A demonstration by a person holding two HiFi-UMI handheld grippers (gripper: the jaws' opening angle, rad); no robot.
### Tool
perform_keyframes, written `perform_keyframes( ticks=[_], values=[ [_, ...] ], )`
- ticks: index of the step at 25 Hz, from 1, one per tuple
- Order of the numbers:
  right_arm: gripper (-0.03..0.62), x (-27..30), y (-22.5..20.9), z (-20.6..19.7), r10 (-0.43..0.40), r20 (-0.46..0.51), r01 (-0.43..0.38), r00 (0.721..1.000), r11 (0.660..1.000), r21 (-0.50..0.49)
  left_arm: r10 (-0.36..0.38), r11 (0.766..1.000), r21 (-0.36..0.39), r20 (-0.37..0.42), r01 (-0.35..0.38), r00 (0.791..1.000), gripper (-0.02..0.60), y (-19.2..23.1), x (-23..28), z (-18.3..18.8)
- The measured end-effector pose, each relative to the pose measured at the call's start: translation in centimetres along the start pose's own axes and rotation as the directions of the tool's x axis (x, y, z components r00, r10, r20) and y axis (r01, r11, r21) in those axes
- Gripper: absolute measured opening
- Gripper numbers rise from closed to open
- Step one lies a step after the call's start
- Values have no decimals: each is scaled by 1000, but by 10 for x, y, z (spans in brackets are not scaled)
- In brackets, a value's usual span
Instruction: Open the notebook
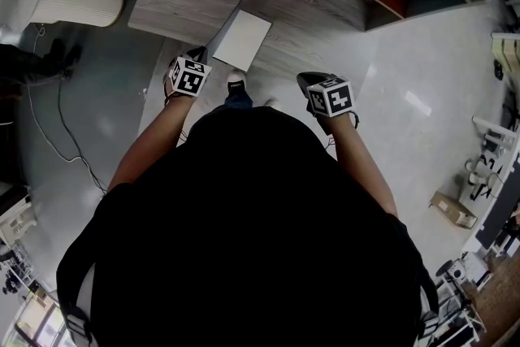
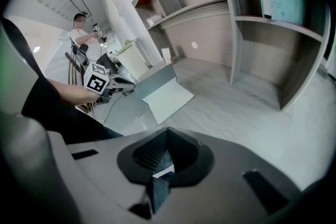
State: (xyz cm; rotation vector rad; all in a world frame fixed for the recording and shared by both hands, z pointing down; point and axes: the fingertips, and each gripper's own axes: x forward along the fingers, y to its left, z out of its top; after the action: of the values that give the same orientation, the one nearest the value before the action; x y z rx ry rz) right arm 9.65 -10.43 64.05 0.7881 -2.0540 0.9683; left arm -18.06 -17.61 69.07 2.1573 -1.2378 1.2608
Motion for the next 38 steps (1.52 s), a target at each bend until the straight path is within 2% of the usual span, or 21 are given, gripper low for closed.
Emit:
perform_keyframes(
  ticks=[33, 38],
  values=[
    [0, 24, -14, 19, -10, -44, 11, 999, 1000, 23, 58, 995, -70, -82, -64, 995, 17, 69, 13, -29],
    [0, 28, -13, 23, 2, -47, 1, 999, 998, 56, 54, 996, -72, -97, -61, 994, 17, 76, 18, -33]
  ],
)
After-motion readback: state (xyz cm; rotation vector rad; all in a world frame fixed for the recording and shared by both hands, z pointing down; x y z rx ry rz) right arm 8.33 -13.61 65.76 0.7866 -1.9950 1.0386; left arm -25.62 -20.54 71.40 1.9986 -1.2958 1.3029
